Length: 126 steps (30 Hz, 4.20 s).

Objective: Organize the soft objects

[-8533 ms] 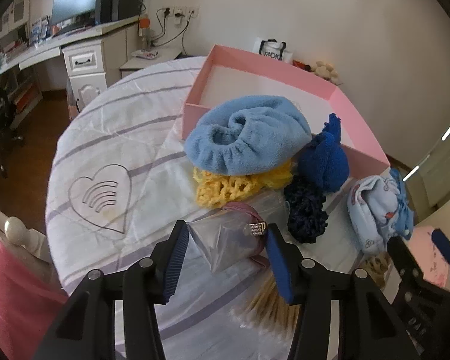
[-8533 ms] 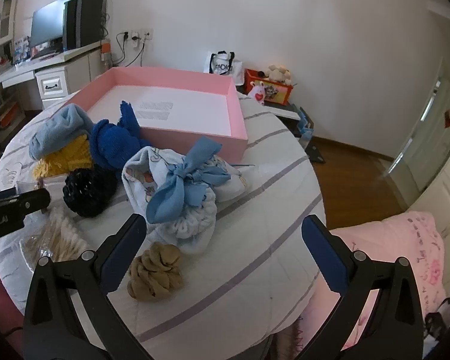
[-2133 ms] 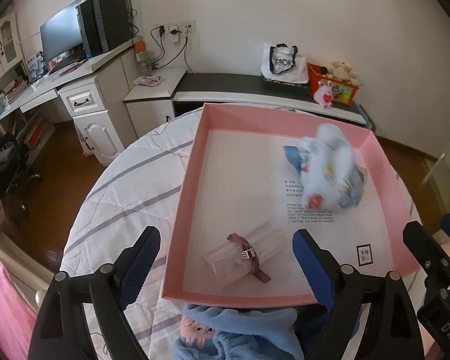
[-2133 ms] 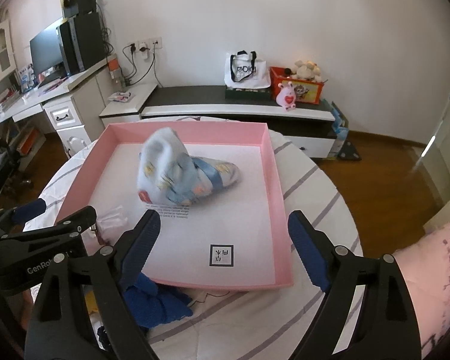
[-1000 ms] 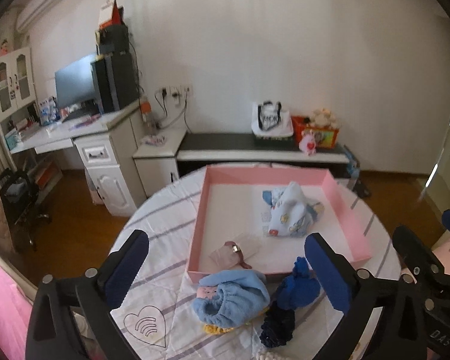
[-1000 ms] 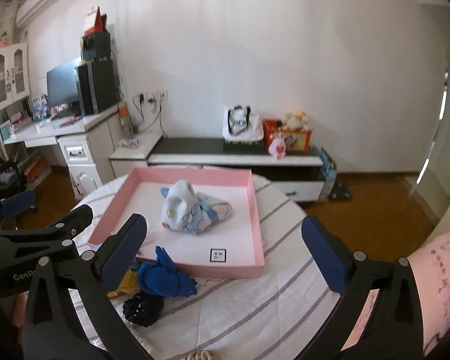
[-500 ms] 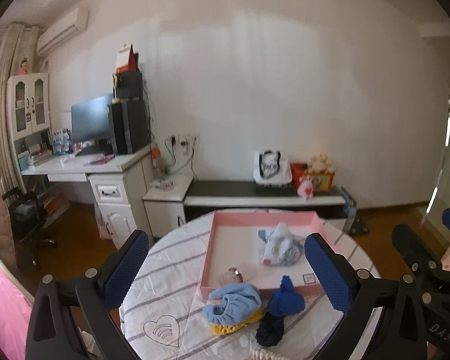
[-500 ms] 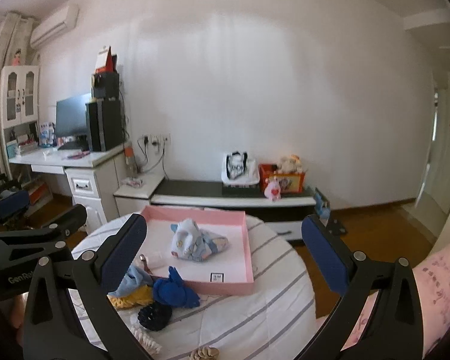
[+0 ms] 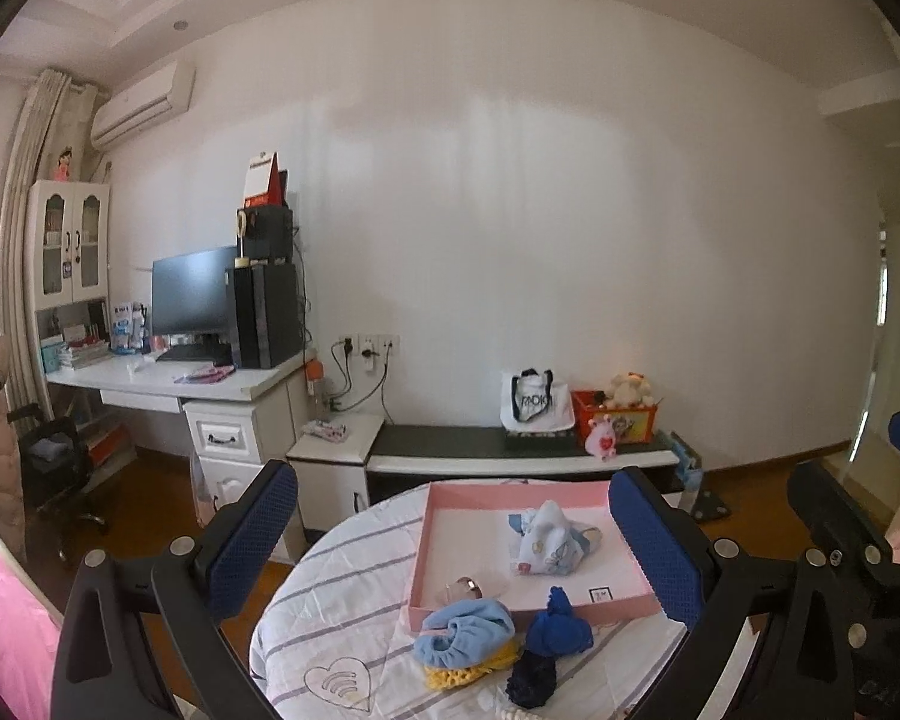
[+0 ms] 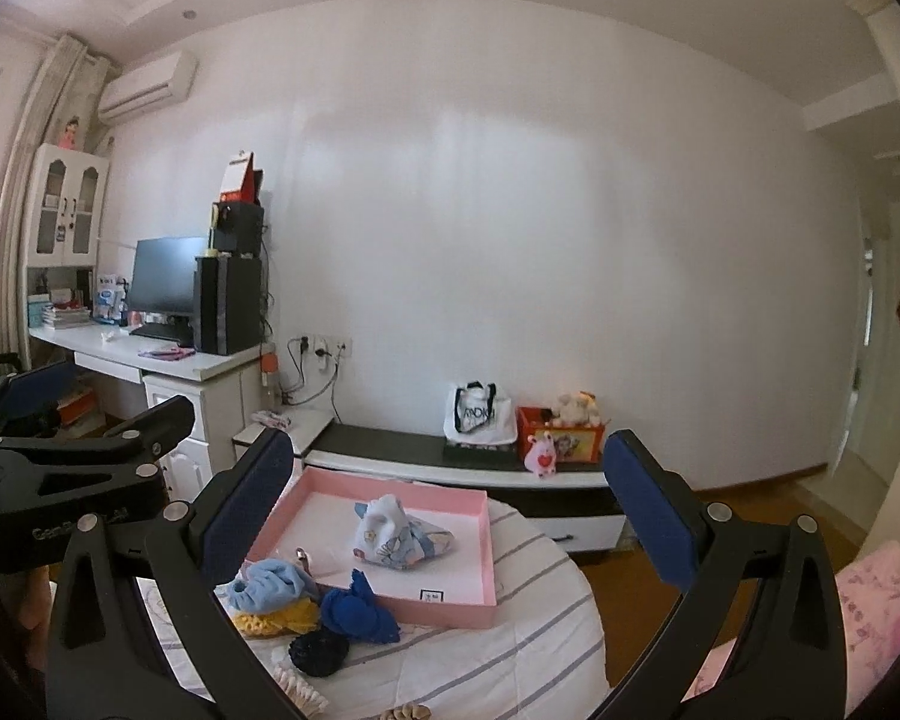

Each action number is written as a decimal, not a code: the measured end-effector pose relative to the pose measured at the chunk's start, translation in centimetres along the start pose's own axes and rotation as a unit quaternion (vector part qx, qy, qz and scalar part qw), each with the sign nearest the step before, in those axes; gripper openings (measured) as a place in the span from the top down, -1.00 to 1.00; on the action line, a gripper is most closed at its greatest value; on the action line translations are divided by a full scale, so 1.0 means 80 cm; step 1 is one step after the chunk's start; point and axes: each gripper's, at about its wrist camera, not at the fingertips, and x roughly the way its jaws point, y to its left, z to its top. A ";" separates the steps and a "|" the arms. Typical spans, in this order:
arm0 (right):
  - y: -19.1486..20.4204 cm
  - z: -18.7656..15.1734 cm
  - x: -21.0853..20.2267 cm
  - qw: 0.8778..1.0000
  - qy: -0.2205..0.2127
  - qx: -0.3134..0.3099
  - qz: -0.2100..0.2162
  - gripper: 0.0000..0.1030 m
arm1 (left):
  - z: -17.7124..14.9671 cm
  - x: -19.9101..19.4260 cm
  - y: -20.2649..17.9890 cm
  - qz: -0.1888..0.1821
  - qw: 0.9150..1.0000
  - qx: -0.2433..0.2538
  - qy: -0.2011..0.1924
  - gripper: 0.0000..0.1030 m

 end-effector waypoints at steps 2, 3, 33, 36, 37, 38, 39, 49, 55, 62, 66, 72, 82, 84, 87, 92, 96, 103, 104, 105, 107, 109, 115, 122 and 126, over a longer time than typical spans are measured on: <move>0.000 0.000 -0.009 1.000 -0.008 0.003 0.002 -1.00 | -0.008 -0.013 0.003 0.001 1.000 0.002 -0.008 -1.00; -0.001 0.001 -0.012 1.000 -0.012 0.004 0.003 -1.00 | -0.011 -0.018 0.004 0.000 1.000 0.002 -0.011 -1.00; -0.002 0.000 -0.039 0.999 -0.039 0.003 -0.018 -1.00 | -0.051 -0.059 0.001 0.004 0.998 0.001 -0.056 -1.00; -0.002 0.000 -0.039 0.999 -0.038 0.002 -0.017 -1.00 | -0.050 -0.057 0.000 0.003 0.999 0.000 -0.053 -1.00; -0.002 0.000 -0.039 0.999 -0.038 0.002 -0.017 -1.00 | -0.050 -0.057 0.000 0.003 0.999 -0.001 -0.052 -1.00; -0.002 0.000 -0.039 0.999 -0.037 0.001 -0.017 -1.00 | -0.051 -0.056 0.000 0.003 0.999 -0.001 -0.052 -1.00; -0.002 0.000 -0.039 0.999 -0.036 0.001 -0.017 -1.00 | -0.051 -0.056 0.001 0.004 0.999 -0.001 -0.051 -1.00; -0.002 -0.007 -0.024 1.000 -0.017 -0.005 -0.016 -1.00 | -0.051 -0.044 0.004 0.004 0.999 -0.008 -0.035 -1.00; 0.000 -0.013 -0.014 1.000 -0.002 -0.009 -0.014 -1.00 | -0.049 -0.028 0.010 0.009 1.000 -0.014 -0.012 -1.00; 0.003 -0.030 0.010 0.999 0.040 -0.014 -0.012 -1.00 | -0.046 0.001 0.018 0.022 0.999 -0.021 0.037 -1.00; 0.006 -0.048 0.032 0.997 0.081 -0.016 -0.011 -1.00 | -0.055 0.021 0.016 0.036 0.997 -0.012 0.073 -1.00; 0.016 -0.089 0.064 0.988 0.148 -0.038 -0.006 -1.00 | -0.077 0.062 0.015 0.047 0.989 0.009 0.139 -1.00; 0.016 -0.168 0.128 0.962 0.271 -0.039 -0.011 -1.00 | -0.117 0.135 0.032 0.072 0.967 0.013 0.245 -1.00; 0.017 -0.185 0.138 0.955 0.295 -0.039 -0.012 -1.00 | -0.129 0.150 0.038 0.073 0.961 0.012 0.266 -1.00; 0.017 -0.212 0.151 0.942 0.333 -0.039 -0.010 -1.00 | -0.143 0.168 0.045 0.076 0.953 0.008 0.292 -1.00; 0.018 -0.249 0.165 0.925 0.378 -0.045 -0.015 -1.00 | -0.166 0.191 0.054 0.079 0.943 0.009 0.324 -1.00; 0.017 -0.276 0.171 0.910 0.413 -0.034 0.001 -0.96 | -0.181 0.202 0.059 0.078 0.938 0.013 0.339 -1.00; 0.018 -0.283 0.168 0.909 0.414 -0.031 0.036 -0.42 | -0.194 0.206 0.056 0.075 0.937 0.018 0.340 -1.00; 0.016 -0.283 0.167 0.908 0.416 -0.022 0.047 -0.33 | -0.196 0.207 0.056 0.074 0.937 0.017 0.342 -1.00; 0.014 -0.284 0.167 0.908 0.416 -0.016 0.055 -0.17 | -0.193 0.204 0.055 0.073 0.936 0.018 0.343 -1.00; 0.014 -0.281 0.162 0.909 0.413 -0.015 0.058 0.08 | -0.195 0.204 0.054 0.069 0.936 0.018 0.344 -1.00; 0.011 -0.279 0.161 0.908 0.413 -0.001 0.065 0.37 | -0.192 0.203 0.053 0.065 0.937 0.020 0.343 -1.00; -0.011 -0.273 0.167 0.908 0.412 0.033 0.069 0.49 | -0.188 0.204 0.050 0.049 0.940 0.011 0.338 -1.00; -0.030 -0.268 0.181 0.911 0.408 0.034 0.042 0.48 | -0.168 0.222 0.048 0.047 0.942 -0.008 0.333 -1.00; -0.036 -0.270 0.191 0.910 0.411 0.043 0.037 0.48 | -0.163 0.229 0.038 0.027 0.944 -0.011 0.330 -1.00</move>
